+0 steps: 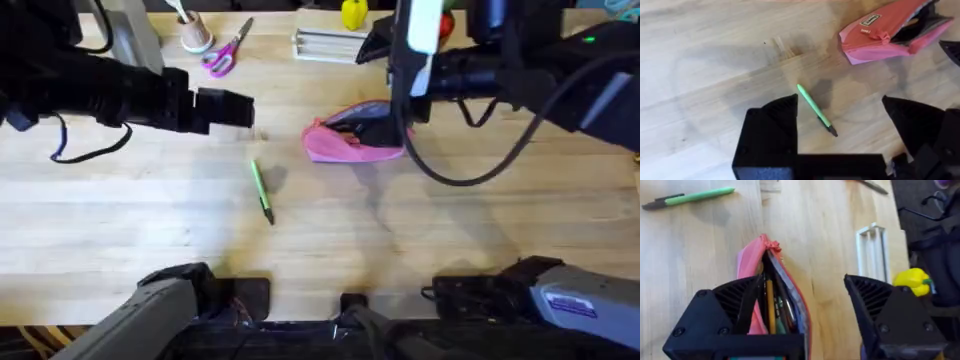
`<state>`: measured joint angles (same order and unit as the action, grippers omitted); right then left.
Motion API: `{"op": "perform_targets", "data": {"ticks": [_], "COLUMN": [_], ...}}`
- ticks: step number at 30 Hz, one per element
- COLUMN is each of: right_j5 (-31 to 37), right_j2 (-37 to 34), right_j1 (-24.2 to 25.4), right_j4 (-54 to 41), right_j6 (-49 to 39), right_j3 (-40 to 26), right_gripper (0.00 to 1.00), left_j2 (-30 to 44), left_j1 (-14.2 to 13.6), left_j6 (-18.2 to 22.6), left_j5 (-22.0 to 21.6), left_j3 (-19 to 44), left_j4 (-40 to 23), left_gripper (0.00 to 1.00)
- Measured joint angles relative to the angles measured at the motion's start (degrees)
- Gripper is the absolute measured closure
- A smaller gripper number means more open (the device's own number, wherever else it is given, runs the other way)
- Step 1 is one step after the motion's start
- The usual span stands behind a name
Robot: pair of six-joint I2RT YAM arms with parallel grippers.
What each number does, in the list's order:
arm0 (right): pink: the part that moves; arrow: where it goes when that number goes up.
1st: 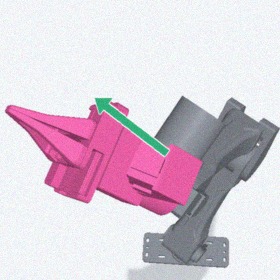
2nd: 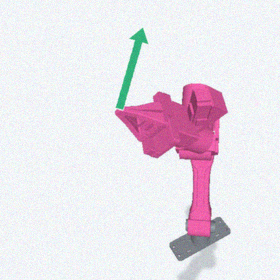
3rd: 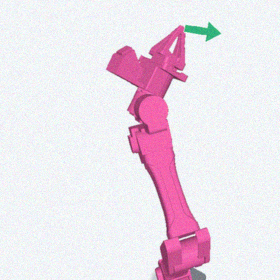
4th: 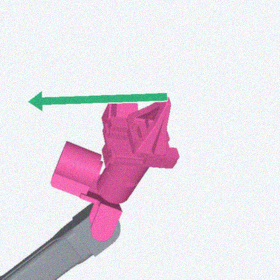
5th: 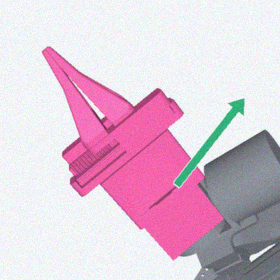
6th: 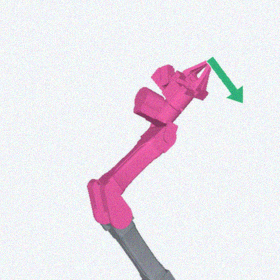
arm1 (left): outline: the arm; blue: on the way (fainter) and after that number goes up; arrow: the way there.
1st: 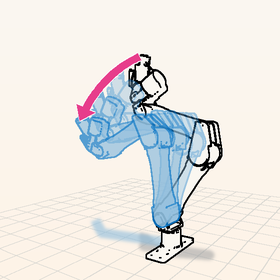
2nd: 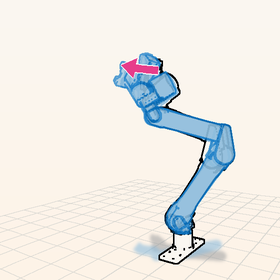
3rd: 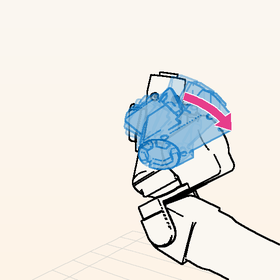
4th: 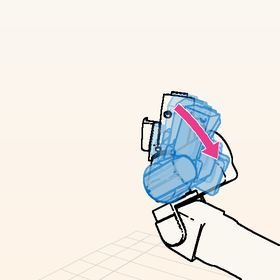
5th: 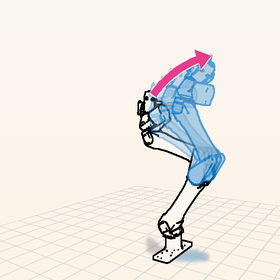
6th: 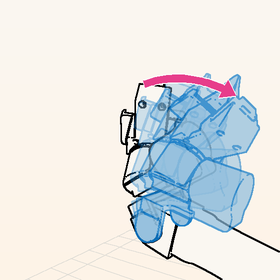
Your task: Unzip the bag, pick up the pens from the table one at a time and place them inside, then zip the bag closed.
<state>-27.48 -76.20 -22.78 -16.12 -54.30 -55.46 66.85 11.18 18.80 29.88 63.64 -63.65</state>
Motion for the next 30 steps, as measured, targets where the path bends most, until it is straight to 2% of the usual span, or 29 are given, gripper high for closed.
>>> {"op": "perform_targets", "data": {"ticks": [5, 10, 13, 16, 20, 24, 27, 30], "right_j5": [-0.06, -0.42, -0.47, -0.49, -0.46, -0.48, -0.49, -0.48], "right_j2": [2.41, 4.38, 6.74, 8.25, 8.63, 8.63, 8.63, 8.63], "right_j1": [0.68, 2.20, 4.08, 6.05, 8.20, 8.45, 8.45, 8.45], "right_j4": [-0.25, -0.39, -0.20, -0.18, -0.16, -0.17, -0.20, -0.20], "right_j6": [0.00, 0.15, 1.00, 1.59, 1.91, 2.01, 2.01, 2.01], "right_j3": [0.00, 0.00, 0.00, 0.00, 0.00, 0.00, 0.00, 0.00], "right_gripper": [0.008, 0.008, 0.008, 0.008, 0.008, 0.008, 0.008, 0.008], "left_j2": [0.00, 0.00, -0.02, 0.00, 0.07, 0.22, 0.22, 0.22], "left_j1": [0.00, -0.11, -1.69, -4.89, -10.47, -18.19, -22.61, -23.69], "left_j6": [-11.88, -17.25, -21.84, -28.19, -36.86, -44.44, -47.86, -50.16], "left_j5": [-0.71, -1.37, -4.47, -8.95, -15.44, -22.67, -26.22, -27.84], "left_j3": [0.00, -0.02, -1.43, -5.74, -11.51, -15.27, -17.71, -20.52], "left_j4": [-1.01, -4.52, -4.56, -1.79, 2.65, 7.38, 11.32, 14.62], "left_gripper": [0.007, 0.006, 0.006, 0.006, 0.006, 0.005, 0.008, 0.007]}}
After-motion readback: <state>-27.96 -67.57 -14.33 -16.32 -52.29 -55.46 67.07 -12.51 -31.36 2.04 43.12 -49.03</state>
